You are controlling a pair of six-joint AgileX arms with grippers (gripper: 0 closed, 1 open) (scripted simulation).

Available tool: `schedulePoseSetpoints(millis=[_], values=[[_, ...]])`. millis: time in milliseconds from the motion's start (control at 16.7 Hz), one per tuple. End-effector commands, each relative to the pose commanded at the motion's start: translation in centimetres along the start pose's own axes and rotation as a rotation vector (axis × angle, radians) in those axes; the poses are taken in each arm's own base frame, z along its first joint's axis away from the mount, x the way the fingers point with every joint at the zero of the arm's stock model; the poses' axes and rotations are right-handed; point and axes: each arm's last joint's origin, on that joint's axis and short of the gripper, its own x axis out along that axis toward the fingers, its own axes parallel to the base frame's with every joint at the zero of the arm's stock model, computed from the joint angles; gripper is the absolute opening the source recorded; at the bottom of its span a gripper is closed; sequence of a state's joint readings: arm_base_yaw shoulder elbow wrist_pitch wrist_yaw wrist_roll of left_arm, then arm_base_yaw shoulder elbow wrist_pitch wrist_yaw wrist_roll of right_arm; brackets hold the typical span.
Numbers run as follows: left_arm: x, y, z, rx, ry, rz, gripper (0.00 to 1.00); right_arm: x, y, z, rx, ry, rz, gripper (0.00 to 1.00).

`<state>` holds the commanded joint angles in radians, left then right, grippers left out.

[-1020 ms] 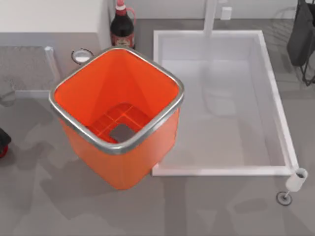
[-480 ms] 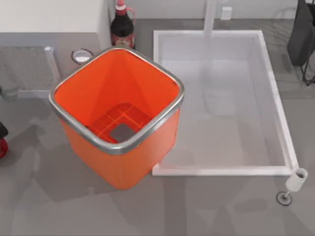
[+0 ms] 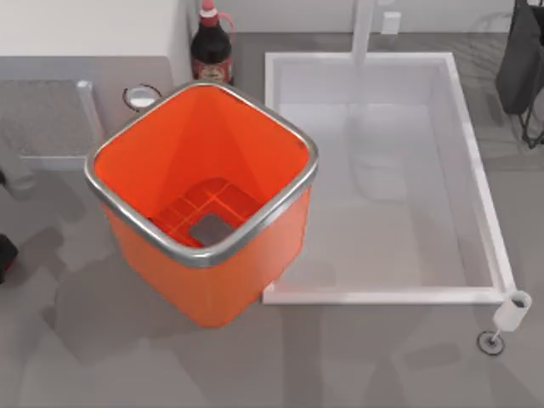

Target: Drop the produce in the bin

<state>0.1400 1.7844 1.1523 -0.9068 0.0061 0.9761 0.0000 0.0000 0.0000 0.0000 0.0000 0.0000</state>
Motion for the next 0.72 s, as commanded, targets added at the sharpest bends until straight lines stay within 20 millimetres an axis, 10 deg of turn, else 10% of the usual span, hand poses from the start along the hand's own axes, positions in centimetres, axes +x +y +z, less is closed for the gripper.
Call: schedulePoseSetpoints(millis=[360, 720], values=[[5.0, 1.0, 0.6, -0.001, 0.003, -0.004, 1.0, 0.0, 0.0, 0.0, 0.0, 0.0, 0.0, 1.0], [5.4, 1.4, 1.0, -0.001, -0.001, 0.001, 0.92, 0.0, 0.0, 0.0, 0.0, 0.0, 0.0, 1.0]])
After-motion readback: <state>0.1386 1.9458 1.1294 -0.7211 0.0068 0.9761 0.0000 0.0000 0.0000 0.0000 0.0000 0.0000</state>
